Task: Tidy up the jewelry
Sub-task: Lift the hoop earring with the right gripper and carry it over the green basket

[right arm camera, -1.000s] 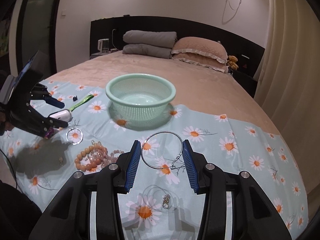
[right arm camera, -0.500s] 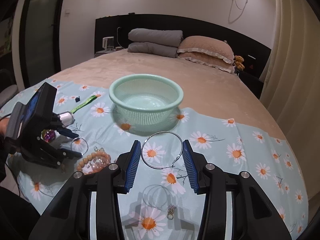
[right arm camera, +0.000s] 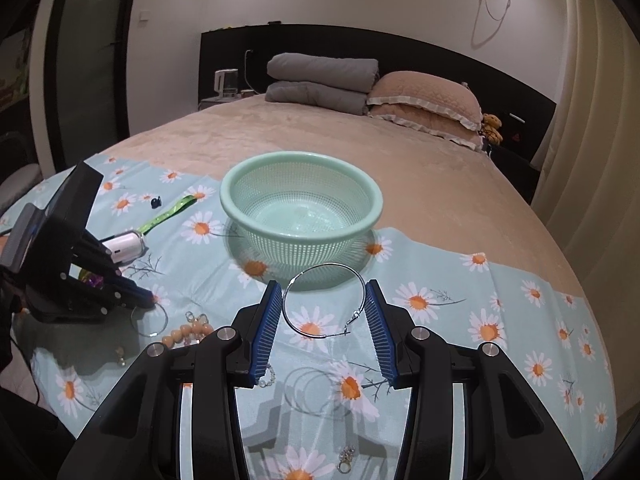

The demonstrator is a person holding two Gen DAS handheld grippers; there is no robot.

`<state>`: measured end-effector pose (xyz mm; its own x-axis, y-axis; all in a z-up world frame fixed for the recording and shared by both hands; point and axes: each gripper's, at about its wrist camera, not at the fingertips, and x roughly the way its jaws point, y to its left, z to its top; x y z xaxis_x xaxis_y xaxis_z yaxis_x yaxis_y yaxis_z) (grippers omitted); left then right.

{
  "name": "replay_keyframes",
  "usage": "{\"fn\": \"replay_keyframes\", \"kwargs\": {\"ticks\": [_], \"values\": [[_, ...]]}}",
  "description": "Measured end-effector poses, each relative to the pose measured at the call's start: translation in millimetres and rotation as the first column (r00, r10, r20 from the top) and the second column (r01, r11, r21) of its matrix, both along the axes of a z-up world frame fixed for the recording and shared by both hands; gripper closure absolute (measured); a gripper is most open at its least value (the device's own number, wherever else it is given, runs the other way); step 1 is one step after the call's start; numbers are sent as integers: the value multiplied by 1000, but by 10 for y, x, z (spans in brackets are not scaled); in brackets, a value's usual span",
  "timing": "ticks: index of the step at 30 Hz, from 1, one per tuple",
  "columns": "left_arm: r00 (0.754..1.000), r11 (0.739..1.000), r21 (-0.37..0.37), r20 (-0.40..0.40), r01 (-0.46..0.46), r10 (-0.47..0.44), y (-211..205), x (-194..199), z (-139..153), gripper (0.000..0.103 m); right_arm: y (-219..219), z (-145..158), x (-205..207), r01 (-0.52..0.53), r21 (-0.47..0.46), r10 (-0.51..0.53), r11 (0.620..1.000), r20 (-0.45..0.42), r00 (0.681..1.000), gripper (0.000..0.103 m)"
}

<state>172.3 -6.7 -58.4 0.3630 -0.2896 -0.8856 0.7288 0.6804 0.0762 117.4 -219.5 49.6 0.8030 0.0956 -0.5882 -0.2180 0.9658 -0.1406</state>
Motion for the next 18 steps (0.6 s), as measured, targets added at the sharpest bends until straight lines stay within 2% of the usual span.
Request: {"fn": "replay_keyframes", "kwargs": {"ticks": [6, 10, 18], "values": [[1000, 1000, 14, -18, 15, -15, 8, 14, 22, 99, 51, 4, 34, -8, -8, 8, 1000, 0, 1000, 63], [1000, 999, 42, 11, 21, -21, 0, -42, 5, 99, 44, -25, 40, -7, -5, 7, 1000, -6, 1000, 63], [1000, 1000, 13, -16, -5, 5, 63, -12, 133, 100, 34, -21, 50, -6, -7, 6, 1000, -8, 1000, 62]]}}
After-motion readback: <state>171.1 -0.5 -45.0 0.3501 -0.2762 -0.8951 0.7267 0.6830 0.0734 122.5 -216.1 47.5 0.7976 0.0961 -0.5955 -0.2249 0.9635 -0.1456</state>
